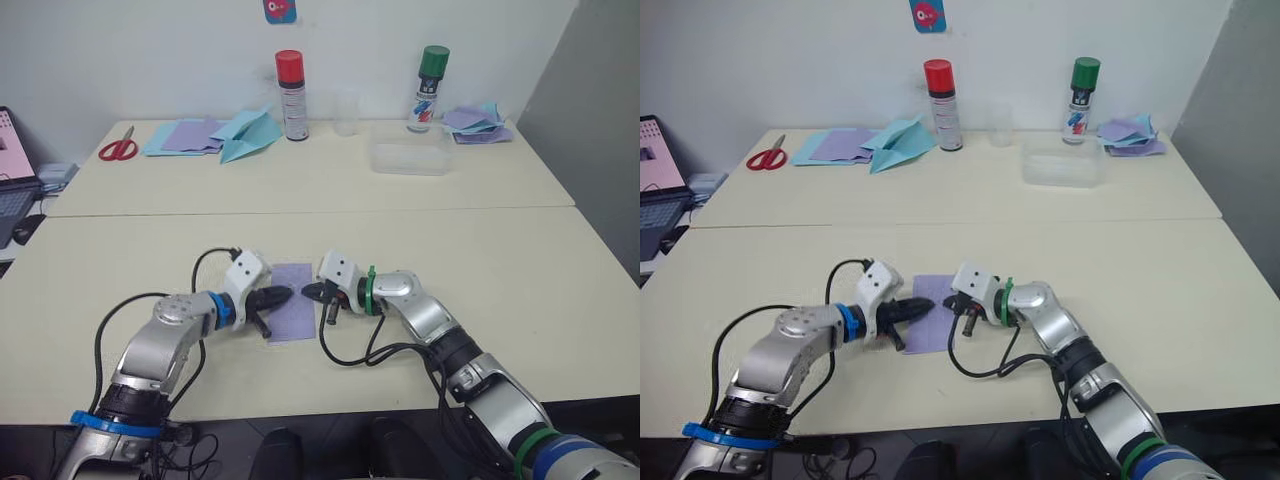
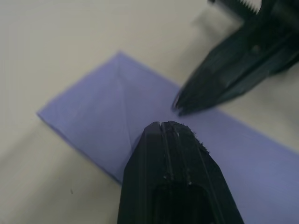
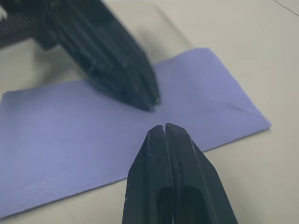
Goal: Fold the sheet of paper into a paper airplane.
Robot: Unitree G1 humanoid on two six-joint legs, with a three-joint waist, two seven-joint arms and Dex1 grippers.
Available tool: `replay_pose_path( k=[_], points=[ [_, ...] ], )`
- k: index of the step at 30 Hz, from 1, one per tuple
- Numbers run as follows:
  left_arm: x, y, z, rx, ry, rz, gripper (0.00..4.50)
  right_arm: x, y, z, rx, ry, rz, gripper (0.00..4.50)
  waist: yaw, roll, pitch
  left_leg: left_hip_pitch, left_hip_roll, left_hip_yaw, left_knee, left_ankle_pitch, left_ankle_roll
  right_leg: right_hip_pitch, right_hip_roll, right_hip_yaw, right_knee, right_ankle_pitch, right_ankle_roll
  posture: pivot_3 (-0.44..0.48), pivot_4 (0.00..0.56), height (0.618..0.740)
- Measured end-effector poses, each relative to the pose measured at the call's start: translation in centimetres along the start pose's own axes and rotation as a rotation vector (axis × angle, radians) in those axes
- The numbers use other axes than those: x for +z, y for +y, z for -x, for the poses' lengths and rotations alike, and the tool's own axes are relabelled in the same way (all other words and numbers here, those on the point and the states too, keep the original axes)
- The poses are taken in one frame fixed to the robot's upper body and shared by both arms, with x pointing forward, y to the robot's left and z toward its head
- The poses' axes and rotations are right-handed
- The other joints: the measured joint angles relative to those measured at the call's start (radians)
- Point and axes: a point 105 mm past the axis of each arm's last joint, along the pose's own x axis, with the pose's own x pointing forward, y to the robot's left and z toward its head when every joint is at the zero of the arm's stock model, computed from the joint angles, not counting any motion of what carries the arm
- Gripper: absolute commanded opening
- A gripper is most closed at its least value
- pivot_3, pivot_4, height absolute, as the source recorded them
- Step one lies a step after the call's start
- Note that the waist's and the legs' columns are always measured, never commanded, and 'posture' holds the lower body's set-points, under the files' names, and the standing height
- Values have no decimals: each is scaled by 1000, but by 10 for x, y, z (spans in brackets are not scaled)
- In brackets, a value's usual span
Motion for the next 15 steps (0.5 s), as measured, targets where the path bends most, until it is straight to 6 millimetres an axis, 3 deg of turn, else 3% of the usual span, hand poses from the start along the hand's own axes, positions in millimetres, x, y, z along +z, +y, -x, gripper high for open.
replay_pose_path(
  k=[4,8,15],
  points=[
    [-2,0,-3,-3,-15,-35,0,-1,6,6,20,-36,-26,26,7,0,0,0,0,1,0,0,0,0,-1,0,0,0,0,0,150,740],
    [-4,1,-4,-10,-14,-86,0,1,28,18,167,-69,-22,26,7,0,0,0,0,0,0,0,0,0,-1,0,0,0,0,0,150,740],
    [-5,3,-3,-15,-8,-117,0,5,10,10,79,-77,-45,26,7,1,0,1,0,0,0,0,0,1,0,-1,0,0,-1,0,150,740]
  ],
)
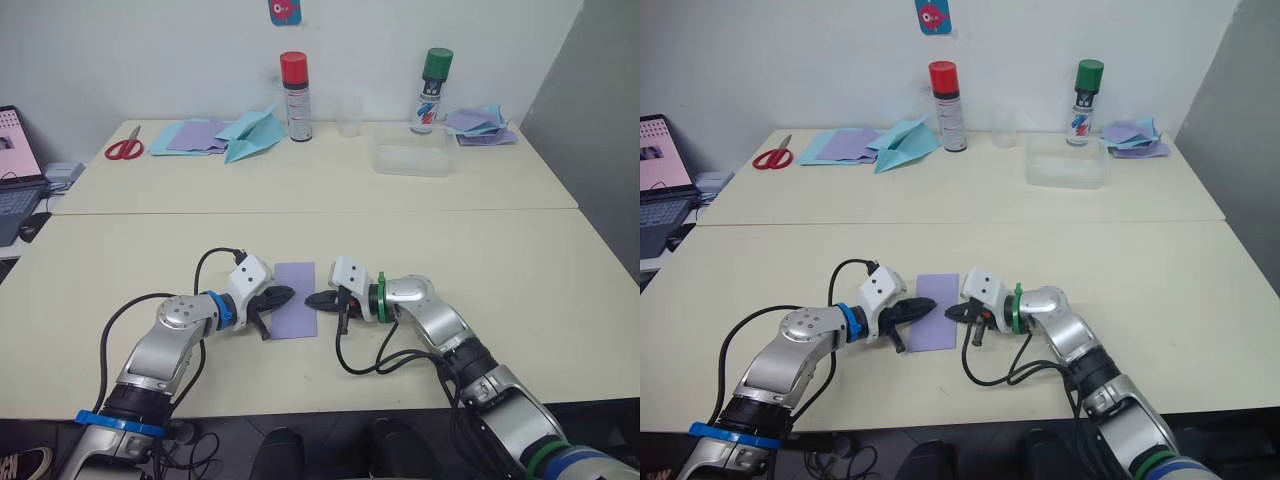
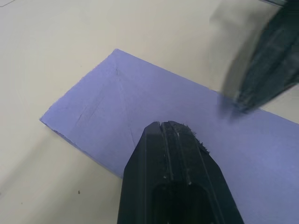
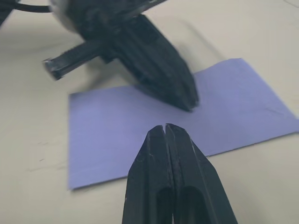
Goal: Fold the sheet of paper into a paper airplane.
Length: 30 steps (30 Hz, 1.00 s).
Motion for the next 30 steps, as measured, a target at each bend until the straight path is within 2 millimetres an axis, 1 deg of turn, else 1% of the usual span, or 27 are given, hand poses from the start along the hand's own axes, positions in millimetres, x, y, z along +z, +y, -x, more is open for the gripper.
replay_pose_path(
  k=[4,6,8,10,14,17,23,26,30],
  points=[
    [1,-1,-1,-10,1,-15,0,-6,-10,-4,-42,20,-18,26,0,0,0,0,0,1,0,0,0,0,0,1,-1,0,0,0,150,740],
    [0,-1,-2,-13,5,-19,0,-8,-16,-5,-59,44,11,26,0,0,0,0,-1,2,0,0,0,0,0,1,-1,0,0,0,150,740],
    [0,-3,-3,-17,5,-19,0,-8,-17,-5,-50,61,35,26,0,0,0,0,0,1,0,0,0,1,0,1,0,0,0,0,150,740],
    [0,-4,-4,-23,6,-21,0,-10,-13,-4,-14,71,52,26,1,0,0,1,-1,1,0,0,0,1,0,1,-1,0,0,0,150,740],
    [-1,-4,-4,-23,8,-19,0,-16,9,8,121,77,79,26,1,1,-3,1,-1,2,0,0,0,1,-1,1,-1,-1,-1,0,150,740],
    [-3,-5,-3,-17,10,-14,0,-19,24,12,193,86,88,26,1,3,-5,2,-1,2,-1,0,0,2,-1,1,-1,-1,-1,0,150,740],
    [-5,-6,-3,-19,15,-8,0,-24,43,21,291,120,72,26,1,2,-9,8,-1,3,-8,0,0,3,-1,2,-1,-3,-4,0,150,740],
    [-6,-6,-3,-23,15,-8,0,-24,49,23,317,119,40,26,1,2,-11,9,-1,3,-11,0,0,3,-1,2,-2,-4,-6,0,150,740],
    [-5,-6,-2,-25,13,-12,0,-22,49,28,332,111,-30,26,2,2,-11,9,-1,3,-11,0,0,3,-1,1,-2,-4,-6,0,150,740]
  ],
)
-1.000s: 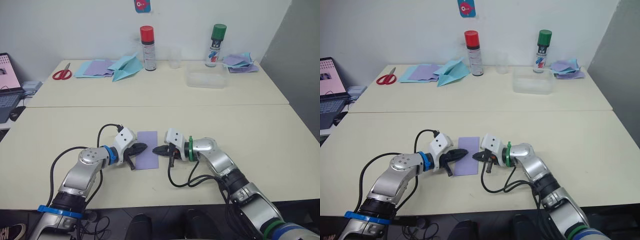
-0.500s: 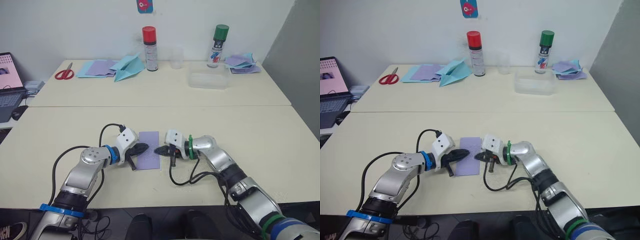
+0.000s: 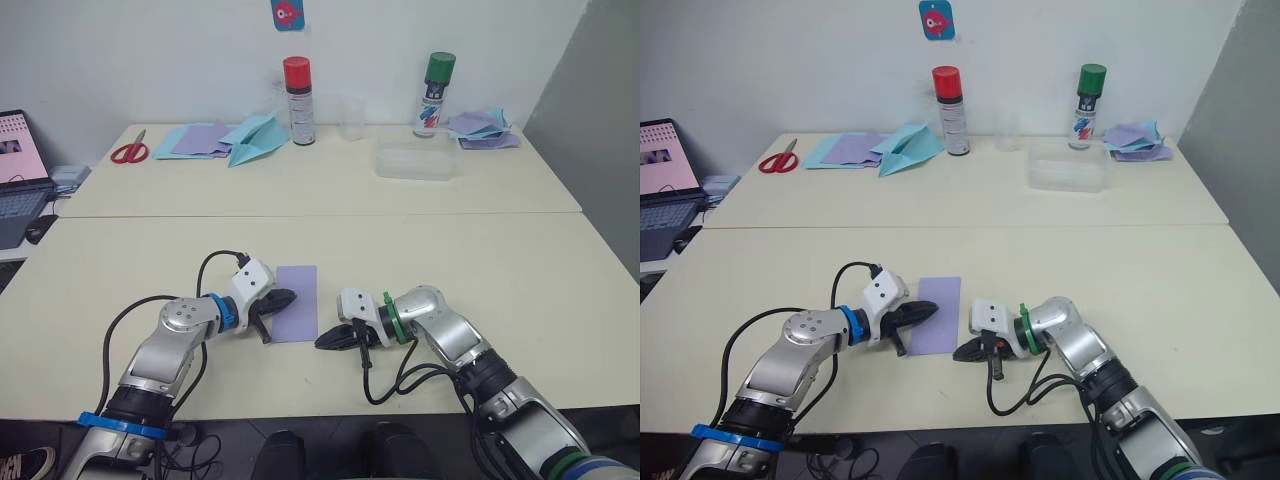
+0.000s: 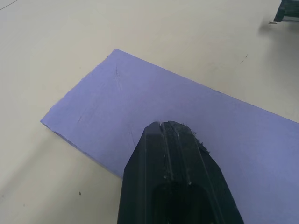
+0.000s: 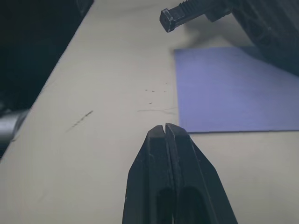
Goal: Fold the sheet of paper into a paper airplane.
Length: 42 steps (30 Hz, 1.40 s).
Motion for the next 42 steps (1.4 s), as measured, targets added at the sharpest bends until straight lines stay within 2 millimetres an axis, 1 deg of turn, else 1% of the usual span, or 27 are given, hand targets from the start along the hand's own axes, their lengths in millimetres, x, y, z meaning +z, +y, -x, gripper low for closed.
replay_pose_path(
  k=[3,5,6,7,8,10,11,13,14,17,20,22,26,29,33,37,42],
  points=[
    [0,0,0,1,-2,-11,0,5,-2,5,-1,-57,-84,26,0,-1,1,-1,0,0,0,0,0,0,0,0,0,0,0,0,150,740],
    [0,1,1,2,0,-17,0,15,-8,8,-18,-113,-112,26,0,-1,2,-1,0,0,0,0,0,-1,0,0,0,0,0,0,150,740],
    [0,2,1,4,1,-22,0,24,-15,11,-48,-148,-113,26,0,-1,2,0,0,0,0,0,0,-1,0,0,0,0,0,0,150,740],
    [0,3,1,5,1,-25,0,30,-21,12,-74,-163,-103,26,-1,0,2,0,0,0,0,0,0,-1,0,0,0,0,0,0,150,740],
    [-1,3,2,4,3,-28,0,36,-31,12,-123,-175,-84,26,-1,0,2,0,0,-1,0,0,0,0,0,0,1,0,0,0,150,740],
    [0,2,1,-3,4,-34,0,40,-52,13,-227,-164,-49,26,-2,0,2,0,0,-1,0,0,0,-1,0,-1,1,0,0,0,150,740],
    [0,2,0,-8,2,-37,0,37,-56,11,-249,-155,-45,26,0,-1,1,0,0,-1,0,0,0,-1,0,-1,0,0,0,0,150,740],
    [1,2,1,-12,-1,-40,0,30,-59,7,-262,-141,-62,26,0,-1,1,0,0,0,-1,0,0,-1,0,0,0,-1,-2,0,150,740],
    [1,2,1,-14,-2,-45,0,22,-60,5,-271,-128,-83,26,0,-1,1,-1,0,1,-1,0,0,-1,0,0,0,-1,-2,0,150,740],
    [1,2,1,-15,-3,-48,0,13,-66,0,-303,-92,-103,26,0,-1,2,-2,0,1,-1,0,0,-1,0,0,0,-1,-2,0,150,740],
    [0,3,1,-12,2,-49,0,18,-73,-3,-334,-80,-90,26,-1,-1,2,-1,0,0,-1,0,0,-1,0,0,1,-1,-1,0,150,740],
    [0,3,1,-13,3,-50,0,21,-74,-5,-337,-82,-84,26,-1,-1,1,0,1,-1,-1,0,0,-1,0,-1,1,-1,-1,0,150,740],
    [-2,1,1,-20,5,-47,0,19,-72,-11,-325,-77,-96,26,-1,-1,2,-1,0,0,-1,0,0,-1,0,0,1,-1,-1,0,150,740],
    [-3,1,1,-17,9,-50,0,20,-80,-12,-371,-54,-70,26,-2,-1,1,0,0,0,-1,0,0,-1,0,0,1,-1,-1,0,150,740],
    [-3,1,1,-13,15,-55,0,22,-95,-10,-457,-17,-51,26,-2,-1,1,1,1,0,-1,0,0,0,0,0,1,-1,-1,0,150,740],
    [-4,1,1,-13,17,-55,0,22,-102,-9,-501,-17,-63,26,-2,0,1,1,1,0,-1,0,0,0,0,0,1,0,-1,0,150,740],
    [-5,0,2,-13,19,-65,0,18,-120,5,-629,1,-66,26,-3,0,0,1,1,1,-1,0,0,0,0,1,1,-1,-1,0,150,740]
  ],
)
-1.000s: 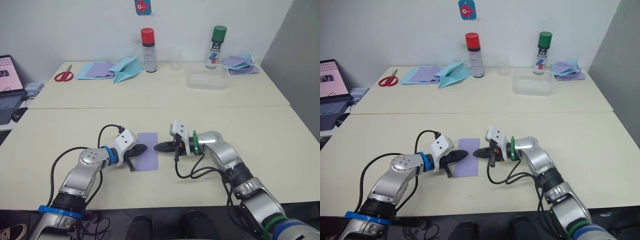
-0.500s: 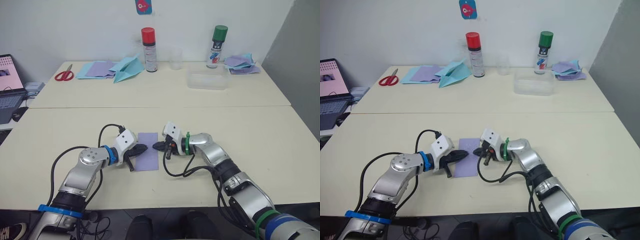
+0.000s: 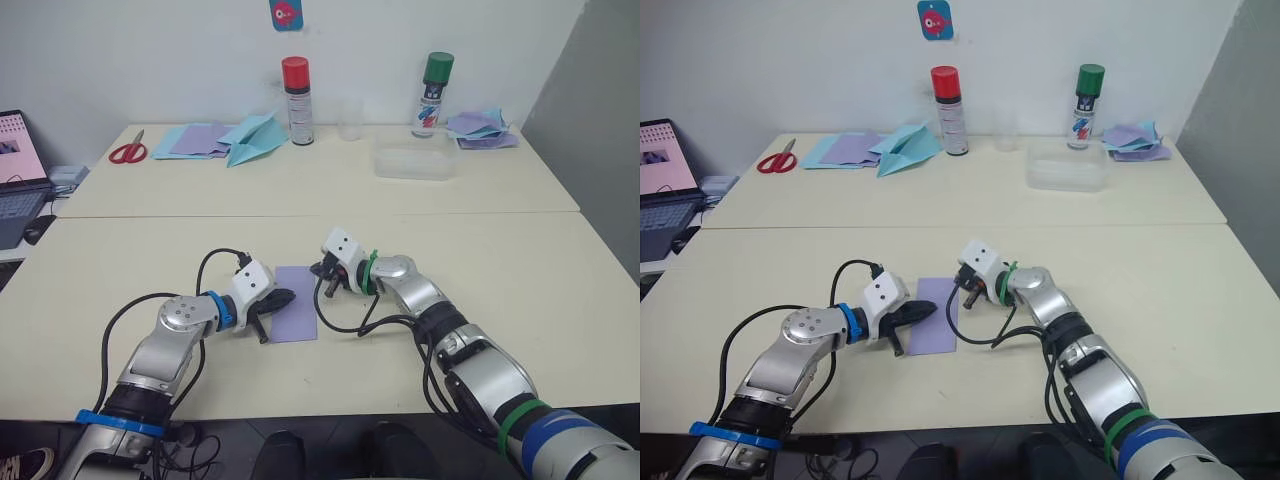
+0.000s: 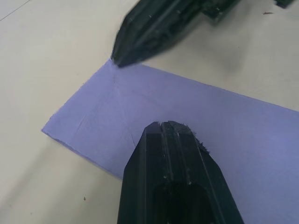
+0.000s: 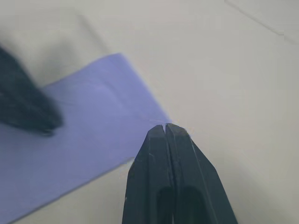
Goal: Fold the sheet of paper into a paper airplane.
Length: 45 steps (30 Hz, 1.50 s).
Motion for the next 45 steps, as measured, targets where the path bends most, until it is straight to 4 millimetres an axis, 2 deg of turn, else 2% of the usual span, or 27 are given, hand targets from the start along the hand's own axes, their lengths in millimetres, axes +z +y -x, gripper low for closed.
replay_pose_path(
  k=[10,14,18,24,32,36,41,45],
  points=[
    [0,-1,2,-8,1,-15,0,1,-16,4,-99,-75,-36,26,0,0,0,-1,0,0,-1,0,0,0,0,0,0,0,0,0,150,740],
    [0,-1,3,-14,0,-22,0,18,-2,13,23,-184,28,26,0,1,1,-1,0,0,-2,0,0,-1,0,0,-1,-1,-1,0,150,740],
    [0,-1,2,-10,-4,-20,0,26,19,20,142,-204,88,26,1,1,1,-1,1,0,-2,0,0,-1,0,-1,-1,-1,-1,0,150,740],
    [2,2,3,22,-37,-13,0,3,49,24,257,-56,82,26,1,1,2,-1,1,0,-2,0,0,-1,-1,-1,-1,-1,-1,0,150,740],
    [2,5,8,58,-86,36,0,-2,57,21,265,0,148,26,-1,0,2,-1,1,-1,-2,0,0,-2,0,-2,-1,-1,-2,0,150,740],
    [1,12,24,105,-124,163,0,1,57,19,257,-19,162,26,-8,-3,6,-2,2,-1,-2,0,0,-2,1,-2,-1,-1,-2,0,150,740],
    [16,30,60,172,-179,254,0,2,58,19,258,-29,167,26,-9,-5,11,-2,2,-2,-3,0,0,-3,1,-2,-1,-1,-2,0,150,740],
    [3,30,78,173,-122,272,0,2,58,19,259,-31,168,26,-11,-5,12,-2,2,-2,-3,0,0,-3,0,-2,-1,-2,-3,0,150,740]
  ],
)
